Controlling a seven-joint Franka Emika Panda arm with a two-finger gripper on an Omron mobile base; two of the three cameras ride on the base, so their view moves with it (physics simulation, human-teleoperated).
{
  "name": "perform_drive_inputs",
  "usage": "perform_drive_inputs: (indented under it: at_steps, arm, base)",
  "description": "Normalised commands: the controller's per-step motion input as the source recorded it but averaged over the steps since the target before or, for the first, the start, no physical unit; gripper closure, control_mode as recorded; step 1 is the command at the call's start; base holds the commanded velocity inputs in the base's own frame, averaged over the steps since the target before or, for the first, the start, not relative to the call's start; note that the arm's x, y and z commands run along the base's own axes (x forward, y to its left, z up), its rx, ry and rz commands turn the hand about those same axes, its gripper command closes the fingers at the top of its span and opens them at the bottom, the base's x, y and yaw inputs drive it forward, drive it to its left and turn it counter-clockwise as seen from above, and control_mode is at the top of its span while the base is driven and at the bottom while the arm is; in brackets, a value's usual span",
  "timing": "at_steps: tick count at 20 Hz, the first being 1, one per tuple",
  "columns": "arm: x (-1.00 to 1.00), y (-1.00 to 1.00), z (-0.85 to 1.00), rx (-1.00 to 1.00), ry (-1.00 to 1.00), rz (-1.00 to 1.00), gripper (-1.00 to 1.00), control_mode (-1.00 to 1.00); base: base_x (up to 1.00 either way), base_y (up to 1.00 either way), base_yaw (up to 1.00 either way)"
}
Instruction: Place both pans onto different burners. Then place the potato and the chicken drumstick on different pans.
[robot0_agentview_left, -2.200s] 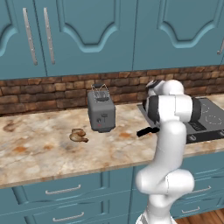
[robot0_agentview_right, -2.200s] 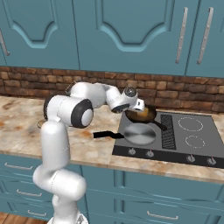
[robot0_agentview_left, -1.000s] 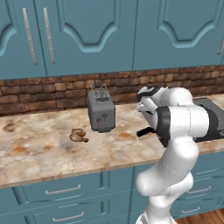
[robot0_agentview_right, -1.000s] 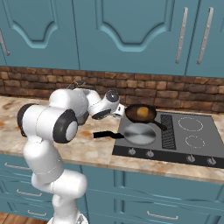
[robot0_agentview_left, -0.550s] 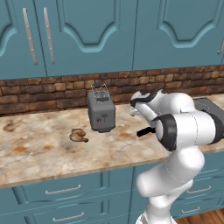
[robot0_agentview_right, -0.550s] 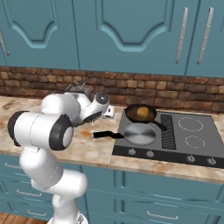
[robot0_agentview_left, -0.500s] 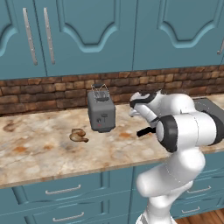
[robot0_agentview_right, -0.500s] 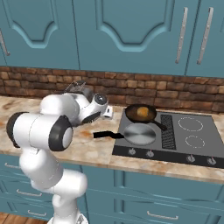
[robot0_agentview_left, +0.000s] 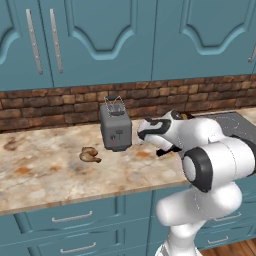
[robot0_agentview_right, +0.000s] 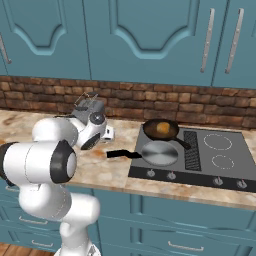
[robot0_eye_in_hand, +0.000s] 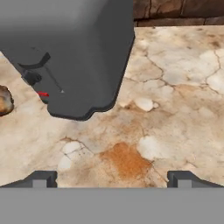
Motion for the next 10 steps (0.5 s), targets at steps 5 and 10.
perform_drive_inputs:
  at_steps: [5,10]
  arm:
    - [-0.35,0.48,0.0,-0.03,0.0,0.04,-1.0,-1.0]
    - [-0.14,0.44,0.05,0.0,0.0,0.04,-1.0,-1.0]
  base:
    - [0.0,0.0,0.0]
    - [0.0,0.0,0.0]
